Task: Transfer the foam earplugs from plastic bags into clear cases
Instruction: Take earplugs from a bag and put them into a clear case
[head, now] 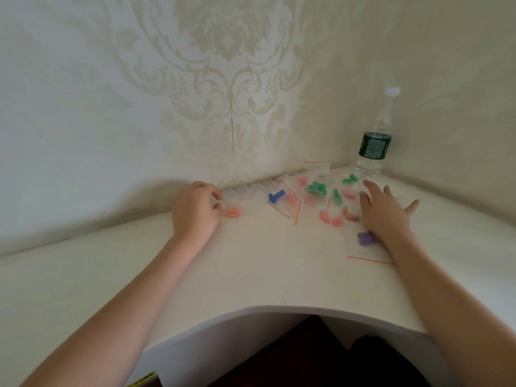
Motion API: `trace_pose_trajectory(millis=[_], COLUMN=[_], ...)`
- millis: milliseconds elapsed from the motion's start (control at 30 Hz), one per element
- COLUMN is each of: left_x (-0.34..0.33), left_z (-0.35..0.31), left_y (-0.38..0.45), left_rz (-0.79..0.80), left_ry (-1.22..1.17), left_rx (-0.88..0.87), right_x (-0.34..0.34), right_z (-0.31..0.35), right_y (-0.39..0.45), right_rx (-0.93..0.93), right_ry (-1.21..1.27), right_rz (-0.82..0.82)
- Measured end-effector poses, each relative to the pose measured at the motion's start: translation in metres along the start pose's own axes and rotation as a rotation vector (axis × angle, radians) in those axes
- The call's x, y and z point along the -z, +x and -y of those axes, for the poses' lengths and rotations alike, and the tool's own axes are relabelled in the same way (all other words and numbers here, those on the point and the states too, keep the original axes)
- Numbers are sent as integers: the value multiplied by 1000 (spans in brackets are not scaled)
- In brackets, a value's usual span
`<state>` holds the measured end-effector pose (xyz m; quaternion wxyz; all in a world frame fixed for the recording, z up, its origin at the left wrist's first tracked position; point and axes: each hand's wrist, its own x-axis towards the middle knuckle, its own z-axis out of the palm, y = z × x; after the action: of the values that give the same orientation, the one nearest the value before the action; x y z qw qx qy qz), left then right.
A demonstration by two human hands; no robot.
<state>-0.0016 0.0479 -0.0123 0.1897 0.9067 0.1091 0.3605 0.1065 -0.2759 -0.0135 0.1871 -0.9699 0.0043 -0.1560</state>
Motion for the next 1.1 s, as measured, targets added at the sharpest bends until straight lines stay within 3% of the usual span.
trace_pose_trajectory(millis=[133, 267, 367, 467, 533, 633, 700, 867, 1100], left_x=[0, -2, -3, -6, -9, -13, -13, -15, 0], left_z=[-3, -13, -24, -37, -44, -49, -46, -27, 0], left_y=[-1, -2, -7, -14, -19, -27, -29, -16, -8], left_rz=[-154, -143, -86, 5, 61, 126, 171, 429, 204], left_ry=[-173, -290, -377, -466, -481, -479, -383, 182, 226], left_rx=[-89, -131, -116, -172, -220, -296, -310, -254, -104], right_x=[3, 10, 18, 20, 8, -13, -18, -19, -20], right_z=[11, 34, 61, 97, 119, 133, 133, 114, 112], right_y=[1, -4, -16, -38, -51, -61, -61, -52, -47], right_rx=[16, 110, 317, 489, 498, 462, 435, 299, 143], right_ry=[11, 13, 306, 653, 730, 855, 886, 698, 838], right_rz=[-29, -130, -174, 125, 358, 478, 424, 217, 200])
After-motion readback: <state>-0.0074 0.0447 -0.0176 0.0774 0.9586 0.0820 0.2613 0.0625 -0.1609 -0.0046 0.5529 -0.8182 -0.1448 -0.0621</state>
